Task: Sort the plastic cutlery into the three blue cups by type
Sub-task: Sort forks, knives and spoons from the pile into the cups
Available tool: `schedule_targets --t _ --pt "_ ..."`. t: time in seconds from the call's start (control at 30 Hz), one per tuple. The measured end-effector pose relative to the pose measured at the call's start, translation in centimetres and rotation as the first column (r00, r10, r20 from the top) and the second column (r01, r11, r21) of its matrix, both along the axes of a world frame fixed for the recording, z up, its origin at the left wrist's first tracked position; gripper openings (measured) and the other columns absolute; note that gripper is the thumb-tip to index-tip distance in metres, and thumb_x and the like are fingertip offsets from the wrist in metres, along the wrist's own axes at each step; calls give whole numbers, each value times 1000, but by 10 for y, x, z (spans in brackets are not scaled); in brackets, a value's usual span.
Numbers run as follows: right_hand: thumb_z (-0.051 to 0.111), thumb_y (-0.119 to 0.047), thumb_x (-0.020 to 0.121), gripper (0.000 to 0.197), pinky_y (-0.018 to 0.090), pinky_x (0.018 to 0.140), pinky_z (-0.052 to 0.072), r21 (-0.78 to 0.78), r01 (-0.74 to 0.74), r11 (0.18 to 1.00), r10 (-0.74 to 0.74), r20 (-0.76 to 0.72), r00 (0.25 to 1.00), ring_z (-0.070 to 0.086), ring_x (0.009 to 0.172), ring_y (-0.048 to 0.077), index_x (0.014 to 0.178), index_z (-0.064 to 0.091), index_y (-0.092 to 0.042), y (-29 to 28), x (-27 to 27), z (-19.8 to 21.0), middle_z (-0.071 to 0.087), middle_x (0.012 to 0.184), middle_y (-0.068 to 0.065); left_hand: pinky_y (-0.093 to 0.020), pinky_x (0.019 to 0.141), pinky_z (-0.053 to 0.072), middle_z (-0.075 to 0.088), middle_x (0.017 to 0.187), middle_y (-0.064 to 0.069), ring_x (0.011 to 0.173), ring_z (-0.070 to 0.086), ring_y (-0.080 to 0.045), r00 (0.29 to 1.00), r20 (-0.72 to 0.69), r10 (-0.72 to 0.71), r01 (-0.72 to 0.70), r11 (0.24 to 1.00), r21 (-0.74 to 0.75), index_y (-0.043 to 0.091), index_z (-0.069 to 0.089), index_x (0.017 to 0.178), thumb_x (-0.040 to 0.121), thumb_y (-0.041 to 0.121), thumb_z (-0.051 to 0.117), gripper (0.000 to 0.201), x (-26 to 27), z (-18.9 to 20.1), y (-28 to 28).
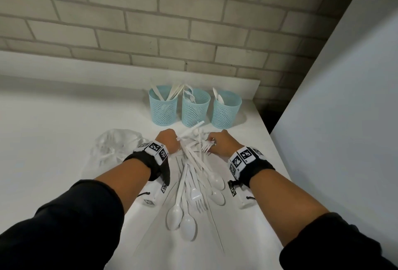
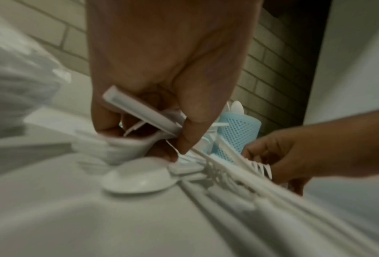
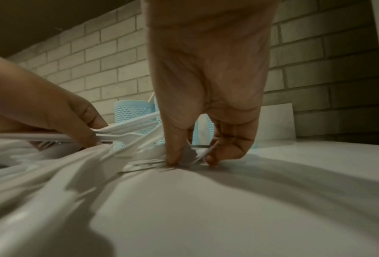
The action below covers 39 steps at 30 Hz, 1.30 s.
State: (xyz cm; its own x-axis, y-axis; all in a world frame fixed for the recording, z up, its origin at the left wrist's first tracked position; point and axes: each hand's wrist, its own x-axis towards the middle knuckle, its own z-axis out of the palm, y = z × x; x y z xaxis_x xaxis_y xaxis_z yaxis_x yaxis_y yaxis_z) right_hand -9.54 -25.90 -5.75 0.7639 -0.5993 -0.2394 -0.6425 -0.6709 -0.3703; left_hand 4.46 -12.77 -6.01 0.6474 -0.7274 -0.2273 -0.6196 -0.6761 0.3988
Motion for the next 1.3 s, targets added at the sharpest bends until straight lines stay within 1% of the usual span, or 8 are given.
schedule_targets --t 0.17,0.27,0.43,0.63,0.9,1.07,1.17,1.3 --pt "60 -9 86 6 29 58 44 256 27 966 -66 143 988 54 65 22 83 60 -15 -1 6 9 58 74 1 -19 58 44 59 83 -12 62 62 -13 903 -428 37 -148 962 -229 8 54 72 92 10 53 20 6 9 4" --pt "57 -9 90 10 23 48 49 405 9 914 -88 178 980 57 58 17 82 59 -15 -5 9 23 59 74 4 -11 39 36 60 75 0 46 59 5 803 -595 15 -264 905 -334 6 57 89 93 15 56 10 7 22 13" --pt "62 -21 90 9 28 67 53 658 -13 753 -190 236 953 65 81 23 97 63 -17 -9 12 47 68 89 9 -18 53 44 64 86 -1 66 57 -5 670 -742 -37 -381 840 -386 9 61 106 93 25 56 21 8 42 17" --pt "60 -21 91 10 17 54 50 772 -95 629 -226 298 927 67 68 7 100 63 -19 -1 15 59 70 80 -2 -36 91 49 64 102 -12 92 63 -23 430 -881 -197 -490 769 -411 6 59 108 96 18 49 20 -1 46 12" --pt "55 -19 93 7 18 61 55 788 -94 608 -211 275 938 70 66 7 95 62 -19 16 19 51 73 75 -2 -44 88 49 62 105 -18 94 61 -31 437 -882 -177 -575 698 -426 5 61 101 98 15 46 18 -10 41 12" --pt "57 -21 93 10 23 74 56 792 -100 602 -192 265 945 71 81 15 101 63 -21 19 22 48 72 93 7 -29 57 57 65 90 -12 76 65 -23 424 -888 -180 -624 652 -430 4 63 91 97 9 47 18 -11 38 12" --pt "58 -27 92 16 33 89 52 769 -84 634 -171 245 954 67 97 24 103 63 -16 17 23 46 70 106 13 -33 68 54 64 90 -11 80 62 -23 440 -877 -191 -629 631 -453 6 63 87 96 6 46 19 -11 39 13" --pt "52 -36 94 22 23 63 53 731 -51 681 -180 234 955 64 77 16 98 63 -18 16 22 47 68 87 5 -31 71 50 65 92 -7 85 62 -22 431 -882 -190 -657 604 -451 4 57 104 96 1 45 15 -8 42 15"
